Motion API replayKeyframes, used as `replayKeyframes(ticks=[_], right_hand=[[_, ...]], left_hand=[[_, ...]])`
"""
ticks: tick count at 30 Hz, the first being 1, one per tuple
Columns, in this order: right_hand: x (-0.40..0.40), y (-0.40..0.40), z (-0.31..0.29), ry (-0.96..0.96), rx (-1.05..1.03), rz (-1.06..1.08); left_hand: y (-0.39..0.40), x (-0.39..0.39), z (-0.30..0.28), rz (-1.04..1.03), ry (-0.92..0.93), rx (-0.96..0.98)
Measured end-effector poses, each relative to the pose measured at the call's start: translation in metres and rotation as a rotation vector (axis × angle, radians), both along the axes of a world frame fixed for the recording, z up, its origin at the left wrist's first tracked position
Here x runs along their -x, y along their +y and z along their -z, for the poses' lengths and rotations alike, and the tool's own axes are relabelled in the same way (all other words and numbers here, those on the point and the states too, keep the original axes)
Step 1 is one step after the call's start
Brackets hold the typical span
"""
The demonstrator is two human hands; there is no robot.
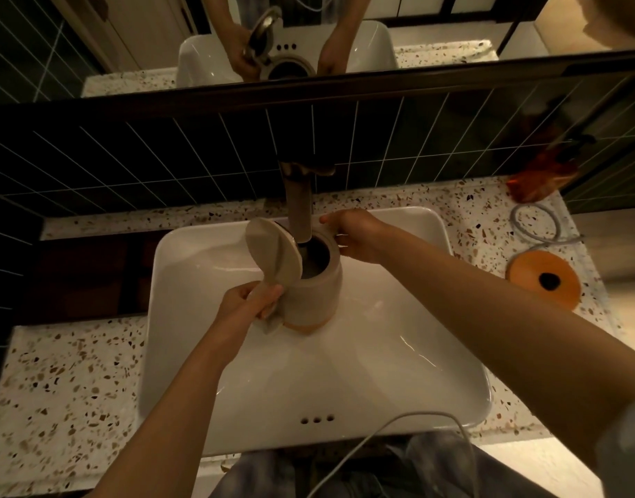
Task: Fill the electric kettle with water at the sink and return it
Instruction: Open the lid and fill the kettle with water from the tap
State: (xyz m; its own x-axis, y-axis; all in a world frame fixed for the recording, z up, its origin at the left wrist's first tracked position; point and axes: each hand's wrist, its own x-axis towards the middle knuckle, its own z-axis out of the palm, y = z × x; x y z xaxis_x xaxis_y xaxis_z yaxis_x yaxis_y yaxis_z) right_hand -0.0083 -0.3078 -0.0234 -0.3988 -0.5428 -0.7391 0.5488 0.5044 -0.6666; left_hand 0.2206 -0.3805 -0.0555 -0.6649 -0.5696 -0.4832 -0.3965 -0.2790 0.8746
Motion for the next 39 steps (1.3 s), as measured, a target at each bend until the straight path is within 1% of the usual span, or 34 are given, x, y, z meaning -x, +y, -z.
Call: replayKeyframes(ticks=[5, 9, 14, 17, 22, 24, 28, 32, 37, 39], right_hand=[[-0.002, 0.003, -0.002, 0.010, 0.068, 0.063], [-0.002, 0.006, -0.005, 0.024, 0.069, 0.083], [-0.002, 0.004, -0.005, 0.044, 0.049, 0.094], [0.000, 0.005, -0.003, 0.049, 0.050, 0.099], [0.000, 0.004, 0.010, 0.078, 0.030, 0.142], [-0.001, 0.004, 0.017, 0.113, 0.014, 0.142], [-0.004, 0.007, 0.024, 0.133, 0.002, 0.120], [-0.007, 0.010, 0.024, 0.125, 0.025, 0.128], [-0.011, 0.027, 0.027, 0.159, 0.107, 0.108], [-0.014, 0.035, 0.034, 0.165, 0.092, 0.096]], left_hand=[[0.003, 0.001, -0.003, -0.036, -0.036, -0.033], [0.002, 0.000, -0.001, -0.035, -0.042, -0.032], [-0.001, -0.001, 0.006, -0.035, -0.098, 0.010], [-0.002, 0.000, 0.006, -0.020, -0.137, 0.099], [-0.001, 0.006, 0.007, 0.032, -0.159, 0.416], [0.000, 0.005, 0.009, 0.049, -0.190, 0.488], [0.003, 0.003, 0.012, 0.094, -0.221, 0.552], [0.003, 0.002, 0.013, 0.043, -0.208, 0.555], [0.003, 0.002, 0.011, 0.037, -0.210, 0.554], [0.002, 0.003, 0.010, 0.043, -0.199, 0.554]])
